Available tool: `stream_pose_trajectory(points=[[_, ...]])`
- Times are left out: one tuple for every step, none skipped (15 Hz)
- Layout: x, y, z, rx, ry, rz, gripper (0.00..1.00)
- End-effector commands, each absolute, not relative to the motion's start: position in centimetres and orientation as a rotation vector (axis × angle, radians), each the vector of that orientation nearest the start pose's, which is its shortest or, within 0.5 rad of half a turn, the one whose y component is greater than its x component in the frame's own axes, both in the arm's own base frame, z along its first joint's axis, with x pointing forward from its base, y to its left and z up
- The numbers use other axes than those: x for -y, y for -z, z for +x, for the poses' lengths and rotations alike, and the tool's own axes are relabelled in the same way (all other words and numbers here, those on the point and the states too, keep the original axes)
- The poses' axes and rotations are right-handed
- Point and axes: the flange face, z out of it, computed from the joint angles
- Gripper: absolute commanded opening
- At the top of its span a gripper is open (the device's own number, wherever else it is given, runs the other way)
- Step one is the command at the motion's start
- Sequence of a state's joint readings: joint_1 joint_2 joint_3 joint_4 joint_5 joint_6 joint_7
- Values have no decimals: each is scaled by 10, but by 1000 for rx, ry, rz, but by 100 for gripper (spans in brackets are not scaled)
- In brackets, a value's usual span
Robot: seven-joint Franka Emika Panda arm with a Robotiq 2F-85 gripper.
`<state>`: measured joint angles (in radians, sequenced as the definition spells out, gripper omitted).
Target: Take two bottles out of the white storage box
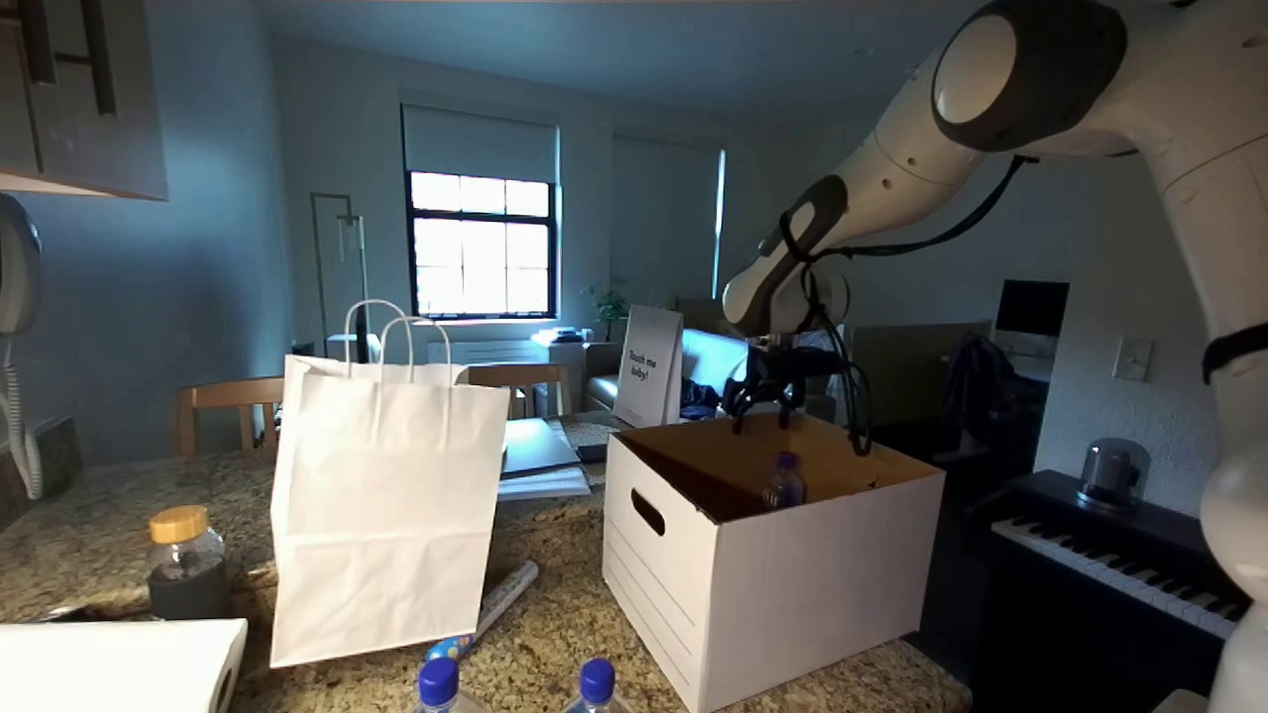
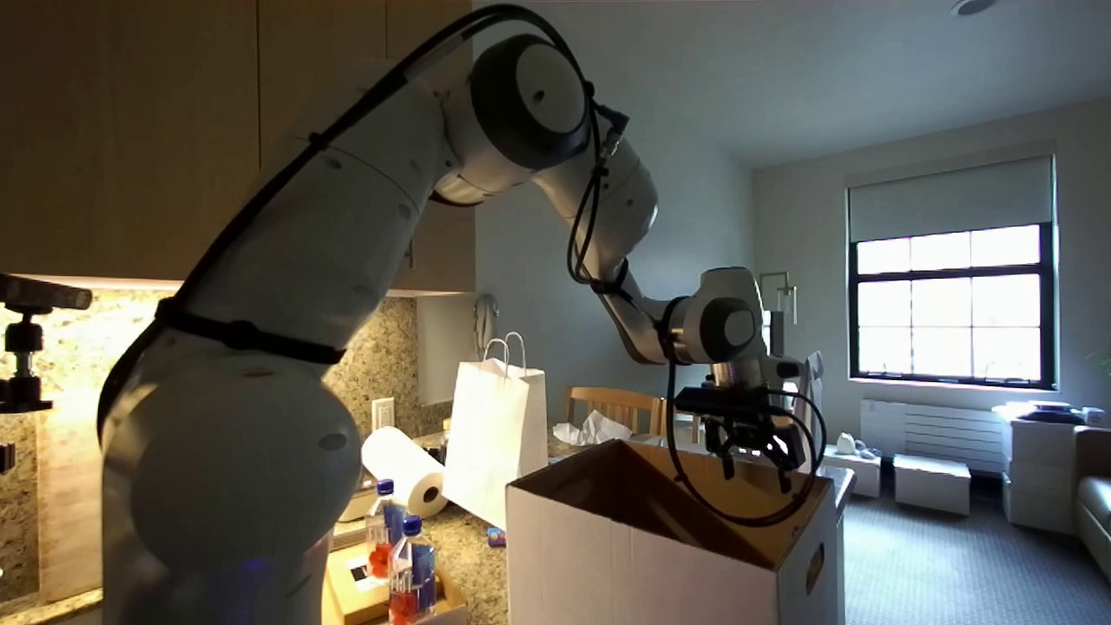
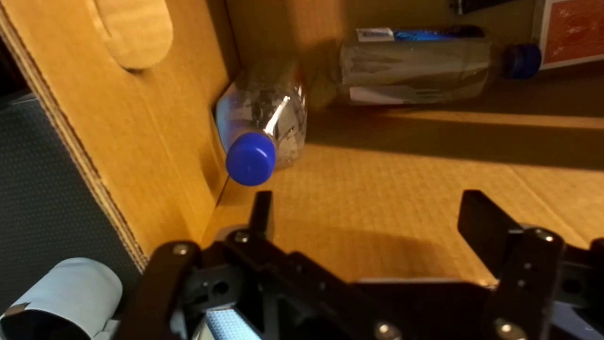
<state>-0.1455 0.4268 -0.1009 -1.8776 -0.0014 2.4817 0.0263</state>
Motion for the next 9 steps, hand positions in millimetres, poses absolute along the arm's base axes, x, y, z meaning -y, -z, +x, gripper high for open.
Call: stream_pose_trajectory(points=[[156, -323, 593, -368, 345, -3102, 100], [158, -325, 588, -373, 361, -3098, 100], [162, -325, 586, -383, 355, -3100, 100], [166, -323, 585, -389, 352, -3109, 100], [169, -321, 584, -391, 331, -3117, 100], [170, -315, 585, -390, 307, -3123, 100], [172, -308, 588, -390, 295, -3130, 100], [173, -300, 591, -390, 278, -3139, 100], [175, -293, 594, -393, 268, -3147, 100]])
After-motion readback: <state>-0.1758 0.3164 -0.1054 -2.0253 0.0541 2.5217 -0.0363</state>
